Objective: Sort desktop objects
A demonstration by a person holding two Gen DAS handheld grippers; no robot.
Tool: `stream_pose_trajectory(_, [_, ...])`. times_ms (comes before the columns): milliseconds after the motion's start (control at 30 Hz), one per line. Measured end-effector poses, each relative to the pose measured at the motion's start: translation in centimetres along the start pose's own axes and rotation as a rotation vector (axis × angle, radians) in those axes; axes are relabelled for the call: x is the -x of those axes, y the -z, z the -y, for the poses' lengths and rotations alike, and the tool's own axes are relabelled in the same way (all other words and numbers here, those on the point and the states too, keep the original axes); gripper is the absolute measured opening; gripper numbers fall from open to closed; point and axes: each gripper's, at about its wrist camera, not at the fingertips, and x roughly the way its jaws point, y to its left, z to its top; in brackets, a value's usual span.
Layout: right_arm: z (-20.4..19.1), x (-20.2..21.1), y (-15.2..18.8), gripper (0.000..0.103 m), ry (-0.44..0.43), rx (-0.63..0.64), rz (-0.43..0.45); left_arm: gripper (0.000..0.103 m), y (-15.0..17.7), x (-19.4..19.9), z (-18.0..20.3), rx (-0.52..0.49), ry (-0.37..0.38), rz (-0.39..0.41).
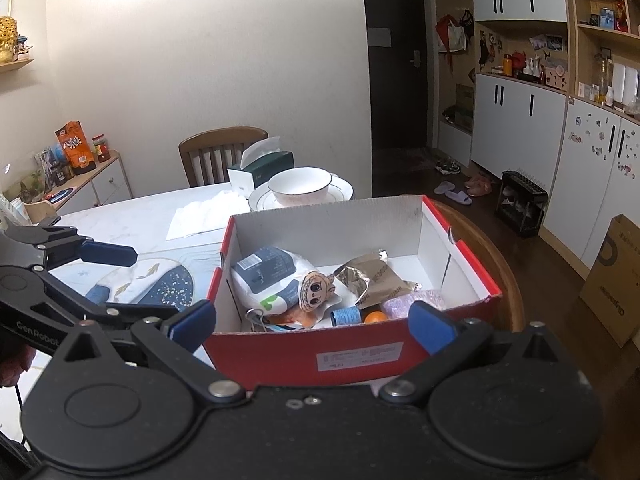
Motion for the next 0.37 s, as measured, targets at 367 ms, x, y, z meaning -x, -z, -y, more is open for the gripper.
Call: stream_pose_trajectory(367, [-0.20, -0.09, -0.09, 0.103, 0.001, -0.001, -0.005, 0.103, 0.15, 0.19, -0.22, 0.001, 0.015, -0.003])
